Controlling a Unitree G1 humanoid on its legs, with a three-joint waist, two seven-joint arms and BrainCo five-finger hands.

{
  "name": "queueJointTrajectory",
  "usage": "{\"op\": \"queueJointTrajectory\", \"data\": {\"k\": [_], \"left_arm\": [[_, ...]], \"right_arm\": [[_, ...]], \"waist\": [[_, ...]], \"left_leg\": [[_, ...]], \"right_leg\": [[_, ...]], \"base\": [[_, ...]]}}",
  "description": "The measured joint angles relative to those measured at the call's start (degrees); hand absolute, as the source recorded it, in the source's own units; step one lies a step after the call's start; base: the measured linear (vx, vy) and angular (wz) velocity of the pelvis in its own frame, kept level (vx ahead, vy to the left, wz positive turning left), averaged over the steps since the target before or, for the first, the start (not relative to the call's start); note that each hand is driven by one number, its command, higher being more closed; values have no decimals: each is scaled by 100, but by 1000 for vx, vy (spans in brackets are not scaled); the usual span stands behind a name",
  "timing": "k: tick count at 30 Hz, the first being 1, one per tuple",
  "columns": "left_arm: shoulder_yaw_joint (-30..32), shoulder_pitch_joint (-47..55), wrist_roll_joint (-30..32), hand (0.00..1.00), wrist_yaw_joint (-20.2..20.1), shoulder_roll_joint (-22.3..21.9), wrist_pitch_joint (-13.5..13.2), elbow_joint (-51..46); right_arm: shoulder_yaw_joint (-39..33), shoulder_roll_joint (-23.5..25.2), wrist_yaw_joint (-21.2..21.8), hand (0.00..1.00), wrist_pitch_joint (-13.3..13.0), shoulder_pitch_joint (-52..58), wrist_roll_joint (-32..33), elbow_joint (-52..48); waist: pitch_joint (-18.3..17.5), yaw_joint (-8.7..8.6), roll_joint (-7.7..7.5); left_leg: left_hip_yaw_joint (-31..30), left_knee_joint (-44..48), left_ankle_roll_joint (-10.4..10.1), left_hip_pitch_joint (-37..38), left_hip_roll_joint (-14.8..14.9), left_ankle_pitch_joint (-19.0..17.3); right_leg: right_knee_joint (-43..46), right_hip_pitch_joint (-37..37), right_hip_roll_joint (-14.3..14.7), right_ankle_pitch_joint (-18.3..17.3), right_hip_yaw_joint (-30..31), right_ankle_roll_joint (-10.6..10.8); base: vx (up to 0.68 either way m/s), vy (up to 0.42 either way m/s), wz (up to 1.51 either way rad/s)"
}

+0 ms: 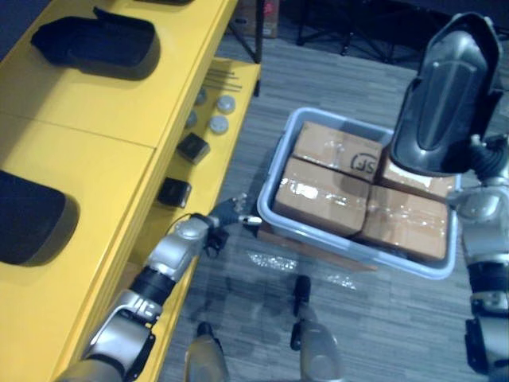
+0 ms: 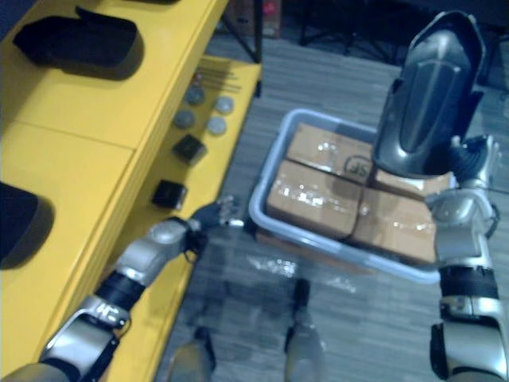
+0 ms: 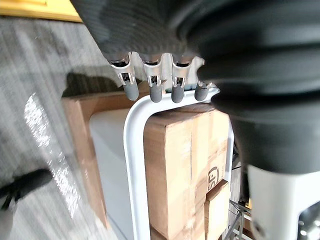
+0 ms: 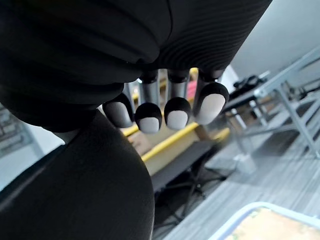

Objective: Walk over and take plastic housings, then place them on the shelf

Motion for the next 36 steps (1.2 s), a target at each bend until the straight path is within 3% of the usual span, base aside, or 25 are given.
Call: {"op": "queueJointTrajectory", "data": {"k": [10, 14, 17, 23, 25, 32, 36], "left_arm": [[-163, -139, -1446, 0, 665, -460, -25, 997], [-202, -146, -1897, 0, 760, -685, -394, 1168], [-224, -168, -2159, 0, 918, -940, -643, 1291], [-448, -181, -2412, 0, 1291, -1235, -922, 1594], [-448, -182, -2429, 0, 1292, -1315, -1095, 1639], [-666, -183, -2381, 0, 1268, -1498, -1192, 1720], [-721, -187, -2429, 0, 1211, -1694, -1497, 1715]], "right_arm": [[49, 295, 157, 100, -35, 115, -224, -520], [130, 473, 145, 100, -73, 188, -227, -520], [229, 578, 129, 100, -287, 354, -227, -521], [270, 865, 123, 100, -380, 533, -227, -695], [378, 995, 122, 100, -391, 646, -227, -816], [524, 1303, 128, 100, -390, 778, -336, -875], [725, 1400, 134, 100, -391, 778, -454, -874]], "waist": [[-27, -100, -43], [-98, -105, -116], [-208, -106, -157], [-257, -100, -212], [-307, -106, -282], [-365, -91, -310], [-405, -89, -318]], "left_leg": [[69, -50, -6, 65, 29, -3], [130, -114, -6, 148, 25, -1], [129, -127, -5, 156, 24, -1], [126, -183, -6, 360, 17, 1], [122, -225, -18, 371, 14, 20], [148, -378, -27, 558, -6, 56], [150, -448, -9, 632, -74, 74]], "right_leg": [[-2, 1, 37, 32, 51, 44], [-2, 21, 41, 33, 86, 46], [-3, 28, 40, 33, 85, 46], [-8, 215, 34, 4, 82, 53], [-9, 212, 33, -31, 82, 77], [-8, 329, 29, -24, 77, 88], [-9, 370, -27, -23, 76, 89]], "base": [[0, -1, -3], [9, 2, -3], [8, 2, -1], [-5, 0, 0], [0, 0, 0], [24, 5, 0], [20, 11, 1]]}}
